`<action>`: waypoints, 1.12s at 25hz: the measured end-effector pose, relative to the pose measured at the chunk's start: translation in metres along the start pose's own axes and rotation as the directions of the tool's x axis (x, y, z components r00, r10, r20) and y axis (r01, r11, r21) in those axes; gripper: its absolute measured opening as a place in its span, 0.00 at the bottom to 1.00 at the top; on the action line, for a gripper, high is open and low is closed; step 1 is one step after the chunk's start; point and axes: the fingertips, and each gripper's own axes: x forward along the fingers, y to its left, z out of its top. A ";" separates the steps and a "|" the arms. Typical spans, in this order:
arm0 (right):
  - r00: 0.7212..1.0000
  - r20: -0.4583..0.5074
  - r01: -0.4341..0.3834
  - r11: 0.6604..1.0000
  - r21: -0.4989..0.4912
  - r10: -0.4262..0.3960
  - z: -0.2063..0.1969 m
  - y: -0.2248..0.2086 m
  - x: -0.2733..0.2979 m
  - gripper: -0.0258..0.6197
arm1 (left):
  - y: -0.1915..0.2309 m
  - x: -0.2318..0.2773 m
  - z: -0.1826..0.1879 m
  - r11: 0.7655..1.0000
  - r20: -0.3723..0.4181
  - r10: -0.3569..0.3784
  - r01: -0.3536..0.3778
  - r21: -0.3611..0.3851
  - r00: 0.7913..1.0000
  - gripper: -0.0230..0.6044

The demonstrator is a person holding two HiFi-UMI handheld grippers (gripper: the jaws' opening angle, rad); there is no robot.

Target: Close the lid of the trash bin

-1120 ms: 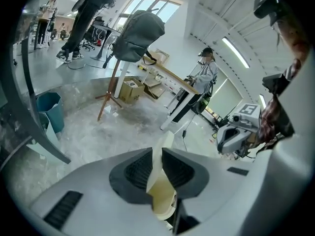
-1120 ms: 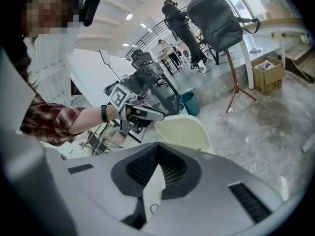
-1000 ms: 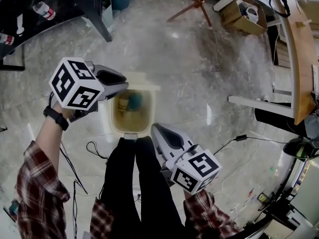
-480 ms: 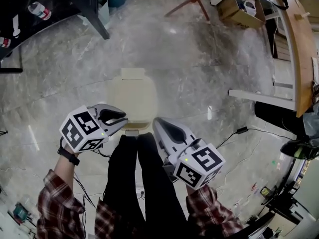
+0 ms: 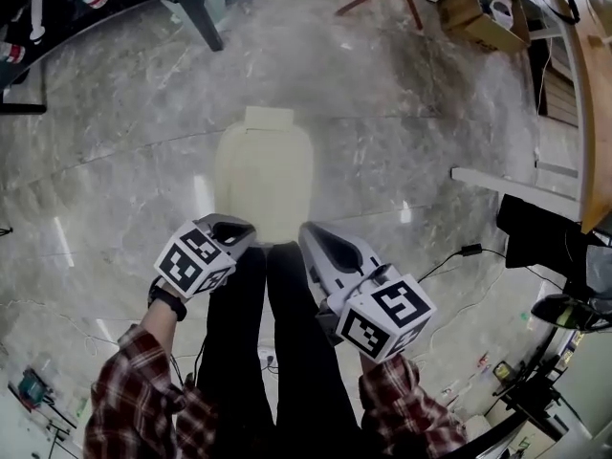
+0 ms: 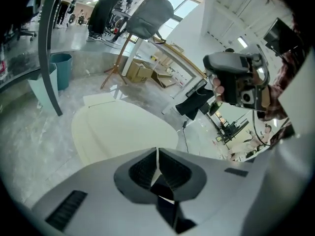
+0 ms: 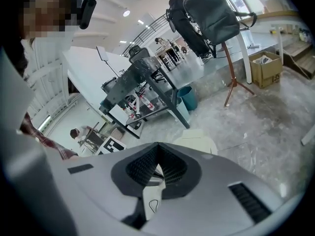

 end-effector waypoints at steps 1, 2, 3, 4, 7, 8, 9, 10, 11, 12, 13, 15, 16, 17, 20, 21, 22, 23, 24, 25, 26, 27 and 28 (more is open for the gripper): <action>1.000 -0.006 -0.001 1.000 0.004 0.001 -0.004 -0.001 0.001 0.06 | 0.001 0.005 -0.004 1.000 -0.003 0.012 -0.012 -0.005 1.000 0.08; 1.000 -0.013 -0.003 1.000 0.008 0.003 -0.008 -0.002 0.002 0.06 | 0.001 0.011 -0.009 1.000 -0.008 0.022 -0.022 -0.011 1.000 0.08; 1.000 -0.020 -0.004 1.000 0.011 0.004 -0.012 -0.004 0.004 0.06 | 0.002 0.017 -0.012 0.999 -0.013 0.030 -0.030 -0.019 0.999 0.08; 1.000 -0.028 -0.006 1.000 0.012 0.006 -0.017 -0.005 0.006 0.06 | 0.003 0.023 -0.016 0.999 -0.016 0.037 -0.037 -0.030 0.999 0.08; 0.998 -0.054 -0.010 1.000 0.009 0.010 -0.030 -0.010 0.012 0.06 | 0.008 0.041 -0.025 0.997 -0.025 0.050 -0.052 -0.061 0.998 0.08; 0.998 -0.061 -0.012 1.000 0.007 0.012 -0.034 -0.012 0.015 0.06 | 0.010 0.047 -0.028 0.996 -0.029 0.055 -0.057 -0.067 0.998 0.08; 0.998 -0.066 -0.014 1.000 0.007 0.014 -0.037 -0.013 0.016 0.06 | 0.012 0.052 -0.030 0.996 -0.035 0.060 -0.062 -0.070 0.998 0.08; 0.997 -0.070 -0.015 1.000 0.008 0.015 -0.039 -0.015 0.018 0.06 | 0.014 0.056 -0.033 0.995 -0.041 0.064 -0.067 -0.073 0.997 0.08; 0.997 -0.072 -0.014 1.000 0.009 0.015 -0.041 -0.017 0.019 0.06 | 0.016 0.059 -0.036 0.994 -0.046 0.068 -0.072 -0.077 0.997 0.08; 0.997 -0.074 -0.013 1.000 0.011 0.014 -0.043 -0.019 0.020 0.06 | 0.018 0.062 -0.038 0.994 -0.050 0.073 -0.077 -0.082 0.996 0.08; 0.997 -0.076 -0.012 1.000 0.013 0.013 -0.045 -0.021 0.020 0.06 | 0.020 0.064 -0.040 0.993 -0.054 0.078 -0.083 -0.088 0.995 0.08; 0.997 -0.081 -0.012 1.000 0.018 0.014 -0.048 -0.024 0.020 0.06 | 0.023 0.068 -0.044 0.990 -0.066 0.093 -0.099 -0.100 0.993 0.08; 0.996 -0.083 -0.013 1.000 0.020 0.015 -0.049 -0.025 0.021 0.06 | 0.025 0.069 -0.046 0.989 -0.072 0.099 -0.106 -0.103 0.992 0.08; 0.996 -0.086 -0.013 1.000 0.022 0.015 -0.049 -0.026 0.021 0.06 | 0.026 0.070 -0.047 0.988 -0.076 0.103 -0.110 -0.104 0.992 0.08; 0.996 -0.093 -0.014 1.000 0.022 0.016 -0.052 -0.028 0.025 0.06 | 0.028 0.073 -0.048 0.989 -0.078 0.099 -0.107 -0.102 0.992 0.06; 0.995 -0.095 -0.013 1.000 0.023 0.015 -0.053 -0.029 0.027 0.06 | 0.028 0.074 -0.049 0.990 -0.081 0.096 -0.104 -0.097 0.992 0.06; 0.995 -0.097 -0.013 1.000 0.023 0.016 -0.054 -0.029 0.028 0.06 | 0.027 0.076 -0.051 0.991 -0.086 0.095 -0.102 -0.087 0.992 0.06; 0.995 -0.099 -0.015 1.000 0.025 0.017 -0.055 -0.029 0.028 0.06 | 0.026 0.077 -0.053 0.992 -0.090 0.096 -0.103 -0.077 0.991 0.06; 0.995 -0.101 -0.017 1.000 0.027 0.019 -0.056 -0.028 0.029 0.06 | 0.026 0.078 -0.055 0.992 -0.092 0.098 -0.105 -0.073 0.991 0.06; 0.994 -0.103 -0.019 0.999 0.027 0.022 -0.057 -0.026 0.030 0.06 | 0.026 0.078 -0.056 0.991 -0.092 0.101 -0.108 -0.077 0.991 0.06; 0.994 -0.105 -0.022 0.999 0.027 0.025 -0.058 -0.025 0.031 0.06 | 0.026 0.078 -0.056 0.990 -0.090 0.103 -0.111 -0.085 0.991 0.06; 0.994 -0.106 -0.026 0.999 0.026 0.028 -0.058 -0.024 0.032 0.06 | 0.026 0.077 -0.055 0.990 -0.087 0.104 -0.111 -0.090 0.991 0.06; 0.994 -0.107 -0.027 0.999 0.025 0.030 -0.059 -0.024 0.032 0.06 | 0.027 0.077 -0.055 0.990 -0.086 0.103 -0.111 -0.089 0.991 0.06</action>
